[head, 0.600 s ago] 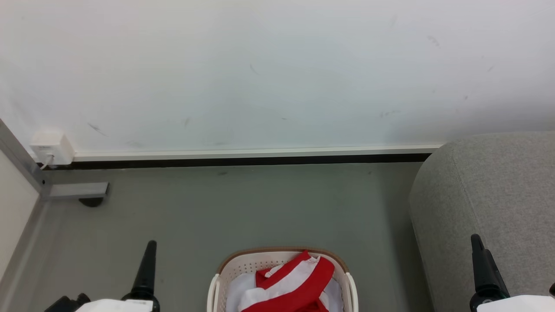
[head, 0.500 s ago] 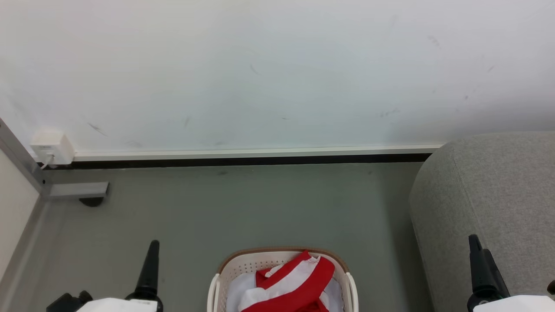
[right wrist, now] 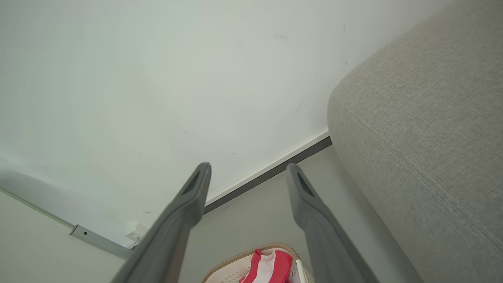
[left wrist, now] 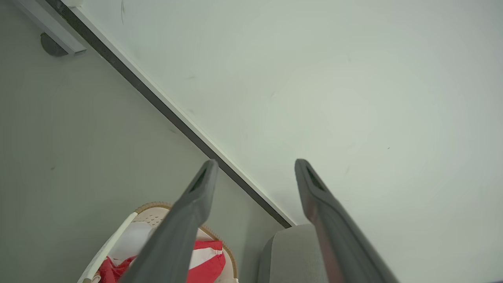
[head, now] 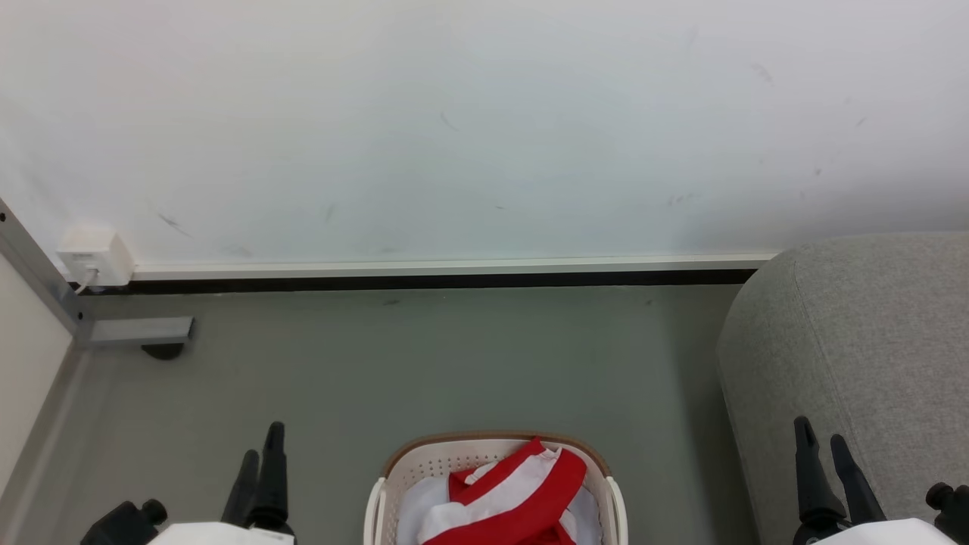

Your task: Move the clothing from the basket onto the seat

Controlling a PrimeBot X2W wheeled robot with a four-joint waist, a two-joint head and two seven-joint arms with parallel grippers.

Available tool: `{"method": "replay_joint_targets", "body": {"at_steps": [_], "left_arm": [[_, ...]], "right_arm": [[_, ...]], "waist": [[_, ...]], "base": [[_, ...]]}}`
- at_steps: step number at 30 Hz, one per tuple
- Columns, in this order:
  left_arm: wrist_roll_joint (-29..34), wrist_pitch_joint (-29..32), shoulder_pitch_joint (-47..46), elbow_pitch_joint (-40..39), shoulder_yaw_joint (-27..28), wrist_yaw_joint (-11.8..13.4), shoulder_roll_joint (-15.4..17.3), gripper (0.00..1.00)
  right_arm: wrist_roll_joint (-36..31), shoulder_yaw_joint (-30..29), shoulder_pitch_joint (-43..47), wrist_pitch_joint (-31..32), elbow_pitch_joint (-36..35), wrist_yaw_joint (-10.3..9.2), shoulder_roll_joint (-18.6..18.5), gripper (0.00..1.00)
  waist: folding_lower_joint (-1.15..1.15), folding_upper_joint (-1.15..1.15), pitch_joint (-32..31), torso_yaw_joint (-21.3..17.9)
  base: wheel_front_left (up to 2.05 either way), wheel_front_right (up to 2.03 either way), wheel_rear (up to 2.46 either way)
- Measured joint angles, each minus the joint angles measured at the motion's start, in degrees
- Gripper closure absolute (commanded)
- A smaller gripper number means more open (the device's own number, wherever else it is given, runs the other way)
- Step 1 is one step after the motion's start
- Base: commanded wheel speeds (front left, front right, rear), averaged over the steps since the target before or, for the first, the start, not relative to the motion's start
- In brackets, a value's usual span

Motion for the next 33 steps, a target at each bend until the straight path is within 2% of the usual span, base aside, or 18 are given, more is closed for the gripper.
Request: {"method": "replay_joint_targets", "body": {"at_steps": [10,33], "left_arm": [[8.9,-1.5,0.7,-0.9,-0.3,0.5,0.0,0.00],[23.7,-5.1,1.6,-2.0,-0.9,0.9,0.2,0.00]], "right_arm": [[-7.4,1.5,0.0,-1.8,0.4,0.00,-0.1,0.00],[-21.9,3.1,0.0,-5.4,0.8,0.00,-0.3,0.00]], "waist": [[0.00,0.00,0.0,0.2],[0.00,0.00,0.1,0.1]], "base": [[0.00,0.00,0.00],[0.00,0.00,0.00]]}}
